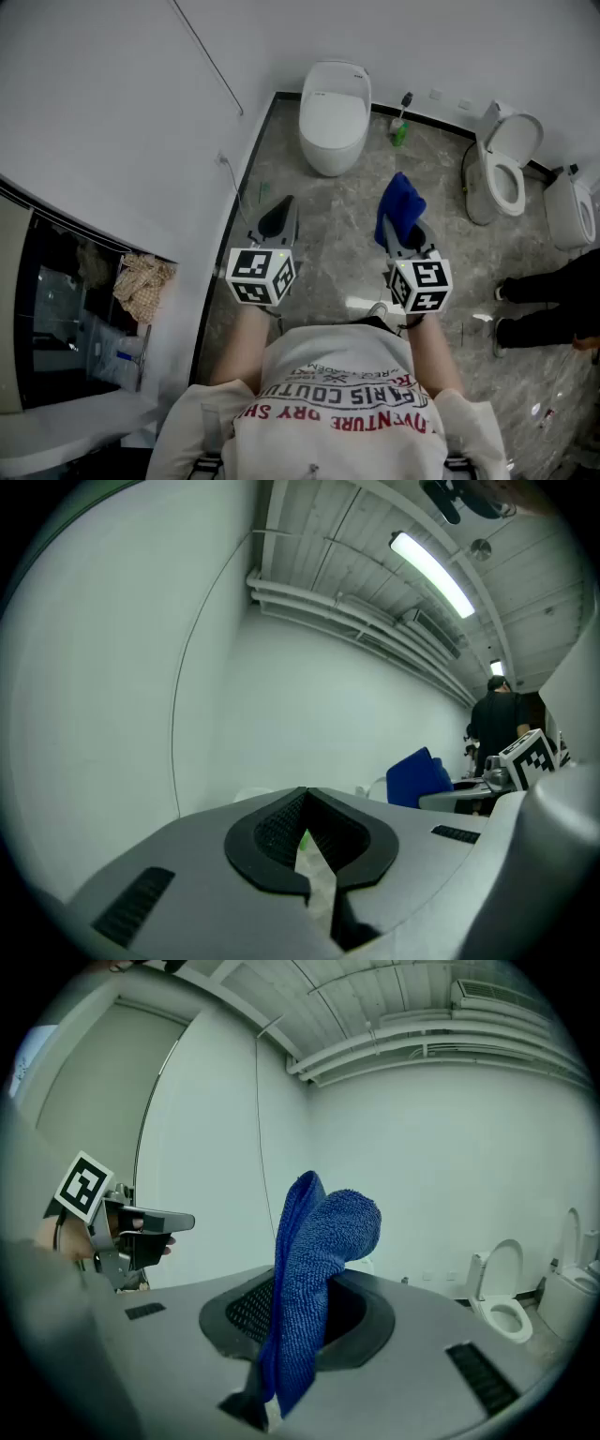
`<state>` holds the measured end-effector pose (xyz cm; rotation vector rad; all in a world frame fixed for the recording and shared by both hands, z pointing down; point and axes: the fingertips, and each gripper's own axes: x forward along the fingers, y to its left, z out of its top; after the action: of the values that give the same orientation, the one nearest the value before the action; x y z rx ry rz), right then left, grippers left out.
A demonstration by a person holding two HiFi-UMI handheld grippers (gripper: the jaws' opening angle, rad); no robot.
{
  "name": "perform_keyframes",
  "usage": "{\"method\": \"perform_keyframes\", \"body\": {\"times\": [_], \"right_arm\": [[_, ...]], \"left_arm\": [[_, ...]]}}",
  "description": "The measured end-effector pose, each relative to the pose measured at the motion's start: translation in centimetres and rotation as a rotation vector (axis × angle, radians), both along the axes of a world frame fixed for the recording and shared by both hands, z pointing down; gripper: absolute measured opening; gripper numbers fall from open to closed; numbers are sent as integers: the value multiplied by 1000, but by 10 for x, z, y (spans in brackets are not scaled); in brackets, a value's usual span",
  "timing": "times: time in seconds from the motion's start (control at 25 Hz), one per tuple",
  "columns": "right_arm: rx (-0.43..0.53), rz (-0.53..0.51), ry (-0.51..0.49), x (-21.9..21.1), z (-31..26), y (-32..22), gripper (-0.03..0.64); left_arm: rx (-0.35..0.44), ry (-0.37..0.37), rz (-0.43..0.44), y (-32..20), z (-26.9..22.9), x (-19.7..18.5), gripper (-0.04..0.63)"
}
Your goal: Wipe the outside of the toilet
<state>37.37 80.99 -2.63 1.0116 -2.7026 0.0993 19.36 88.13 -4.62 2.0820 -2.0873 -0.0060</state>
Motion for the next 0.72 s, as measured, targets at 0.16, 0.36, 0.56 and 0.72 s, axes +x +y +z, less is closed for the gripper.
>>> {"method": "perform_keyframes", "body": {"times": [0.16,0.36,0.56,0.72], "right_arm": [[1,-8,1,-2,1,1,77],[-13,-9,4,-7,3,2,77],[-60,47,-64,0,5,-5,77],[-76,62,-62,2,13,-11,77]], "left_arm": [[-4,5,-7,1,2,-3,6],[-4,10,0,0,3,-5,6],[-1,19,-1,0,7,-8,6],[-2,41,-15,-5,13,-12,6]]}}
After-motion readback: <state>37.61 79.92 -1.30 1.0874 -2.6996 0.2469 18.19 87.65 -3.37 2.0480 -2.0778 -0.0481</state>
